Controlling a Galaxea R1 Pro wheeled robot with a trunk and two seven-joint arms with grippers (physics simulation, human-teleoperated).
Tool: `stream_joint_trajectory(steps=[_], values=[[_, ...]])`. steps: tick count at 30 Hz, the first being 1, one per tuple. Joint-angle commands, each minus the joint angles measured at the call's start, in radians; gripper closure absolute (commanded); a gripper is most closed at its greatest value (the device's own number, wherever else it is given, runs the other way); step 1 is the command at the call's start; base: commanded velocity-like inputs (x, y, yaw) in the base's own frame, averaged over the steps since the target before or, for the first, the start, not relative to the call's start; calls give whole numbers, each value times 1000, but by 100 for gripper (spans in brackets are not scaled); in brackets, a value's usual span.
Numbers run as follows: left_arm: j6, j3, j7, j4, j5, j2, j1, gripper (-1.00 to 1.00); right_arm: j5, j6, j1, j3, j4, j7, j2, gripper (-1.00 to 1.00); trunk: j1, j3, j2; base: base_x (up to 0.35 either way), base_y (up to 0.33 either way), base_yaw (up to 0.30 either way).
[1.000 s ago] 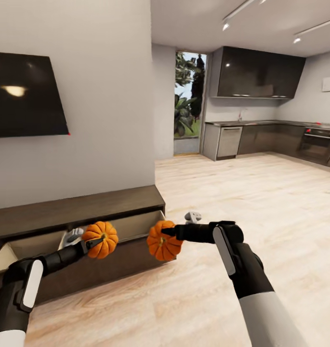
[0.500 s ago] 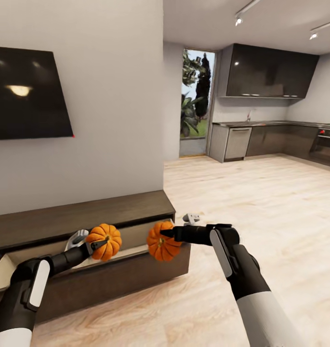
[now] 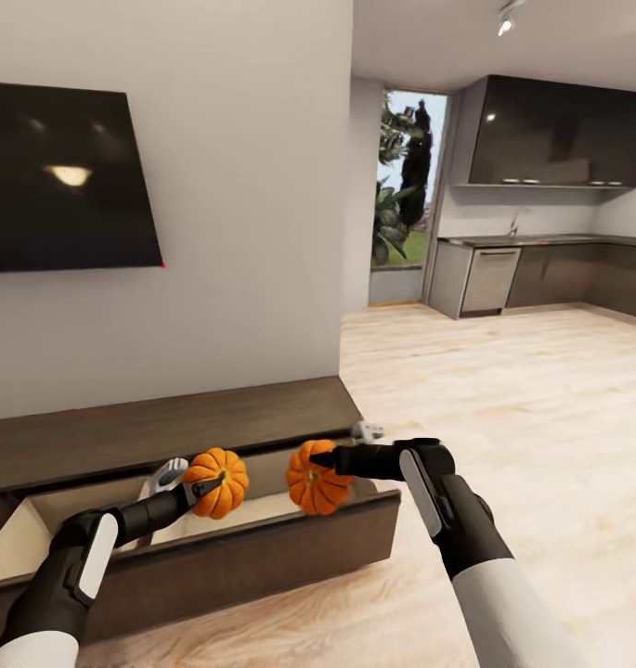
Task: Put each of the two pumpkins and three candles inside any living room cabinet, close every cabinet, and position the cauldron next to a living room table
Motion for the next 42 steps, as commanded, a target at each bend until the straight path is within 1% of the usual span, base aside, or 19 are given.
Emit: stream_joint_trajectory(steps=[1,9,12,15,16,18,26,31,33,35,39,42], values=[[4,-3,-2,1,-1,-2,-1,100,-11,6,-1,0,0,-1,0,100,0,-1,0,86,-32,289],[3,-12,-2,2,1,-7,-3,100,-12,6,-1,-2,2,-2,0,100,0,-1,0,38,-21,285],[3,-13,17,7,1,-14,-7,100,-13,3,-1,-6,36,-2,0,100,0,-1,0,202,-153,100],[4,-15,34,8,1,-19,-8,100,-15,-26,-2,-11,77,0,-1,100,0,-1,0,256,-179,35],[4,-16,39,9,1,-21,-10,100,-16,-50,-2,-12,92,2,-2,100,0,-1,0,272,-184,17],[5,-16,44,12,1,-24,-12,100,-17,-75,-2,-10,105,5,-2,100,0,-1,0,279,-184,11],[5,-17,47,39,1,-26,-16,100,-20,-101,-2,-8,135,6,-3,100,0,-1,0,289,-183,3],[-1,-18,46,86,0,-26,-16,100,-15,-112,-2,-9,209,2,-1,100,0,-1,0,300,-148,0],[-10,-18,45,123,-1,-24,-16,100,-14,-144,-2,-8,250,1,0,100,0,-1,0,315,-59,0],[-49,-18,45,186,-3,-21,-16,100,-12,-186,-2,-5,285,-1,1,100,0,-1,0,192,-25,17],[-69,-18,44,212,-4,-22,-16,100,-11,-203,-2,-4,299,-16,2,100,0,0,0,64,-8,150],[-71,-18,45,219,-3,-25,-16,100,-11,-207,-2,-5,303,-25,2,100,0,1,0,17,-2,248]])
